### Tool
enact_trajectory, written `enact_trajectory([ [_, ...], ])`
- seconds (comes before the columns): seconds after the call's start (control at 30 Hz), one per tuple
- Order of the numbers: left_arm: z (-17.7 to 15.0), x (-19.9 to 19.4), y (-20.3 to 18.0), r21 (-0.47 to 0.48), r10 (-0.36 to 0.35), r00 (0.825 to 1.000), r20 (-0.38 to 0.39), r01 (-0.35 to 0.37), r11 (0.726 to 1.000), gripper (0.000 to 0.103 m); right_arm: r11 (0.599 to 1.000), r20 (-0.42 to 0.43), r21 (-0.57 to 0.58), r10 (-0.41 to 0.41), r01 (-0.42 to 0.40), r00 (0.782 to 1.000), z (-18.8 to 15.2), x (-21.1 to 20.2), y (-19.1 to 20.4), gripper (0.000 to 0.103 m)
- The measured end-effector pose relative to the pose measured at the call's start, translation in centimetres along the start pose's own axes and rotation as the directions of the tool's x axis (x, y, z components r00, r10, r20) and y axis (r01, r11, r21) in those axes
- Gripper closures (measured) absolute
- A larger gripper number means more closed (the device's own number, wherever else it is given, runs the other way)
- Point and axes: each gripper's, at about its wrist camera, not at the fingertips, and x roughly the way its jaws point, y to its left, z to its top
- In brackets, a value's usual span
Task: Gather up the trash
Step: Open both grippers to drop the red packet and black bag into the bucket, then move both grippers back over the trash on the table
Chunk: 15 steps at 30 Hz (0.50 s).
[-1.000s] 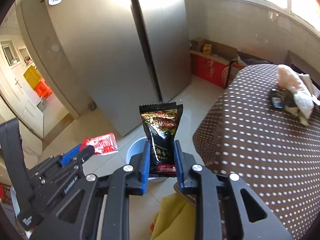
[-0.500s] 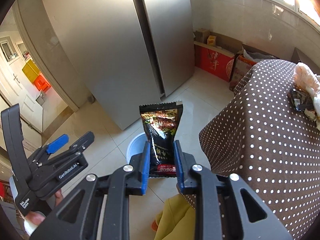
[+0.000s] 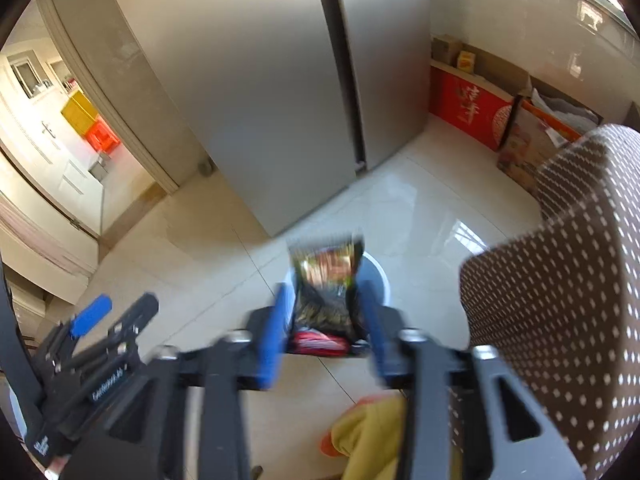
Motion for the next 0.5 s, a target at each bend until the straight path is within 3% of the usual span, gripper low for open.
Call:
enact_trajectory([
  [0.03,0.2,-0.2,0.4,-0.003,0.011,1.0,0.007,-0.011,1.0,0.024,1.0,0.017,0.012,-0.013,0.013,1.0,0.3,0.0,0.1,0.029],
  [0.07,0.4,-0.3,0.7,-0.005,0.018,1.0,0.011,-0.018,1.0,0.024,1.0,0.036,0.017,-0.018,0.017,0.999,0.4,-0.3,0.1,0.029],
  [0.2,0.6,-0.7,1.4,-0.016,0.021,1.0,0.022,-0.021,1.0,0.024,0.999,0.025,-0.017,-0.032,0.032,0.999,0.5,0.1,0.4,0.029],
  [0.5,0.1,-1.4,-0.9,0.026,-0.014,1.0,0.019,0.014,1.0,0.024,0.999,-0.017,0.034,-0.006,0.007,1.0,-1.1,-1.0,-1.4,0.029],
])
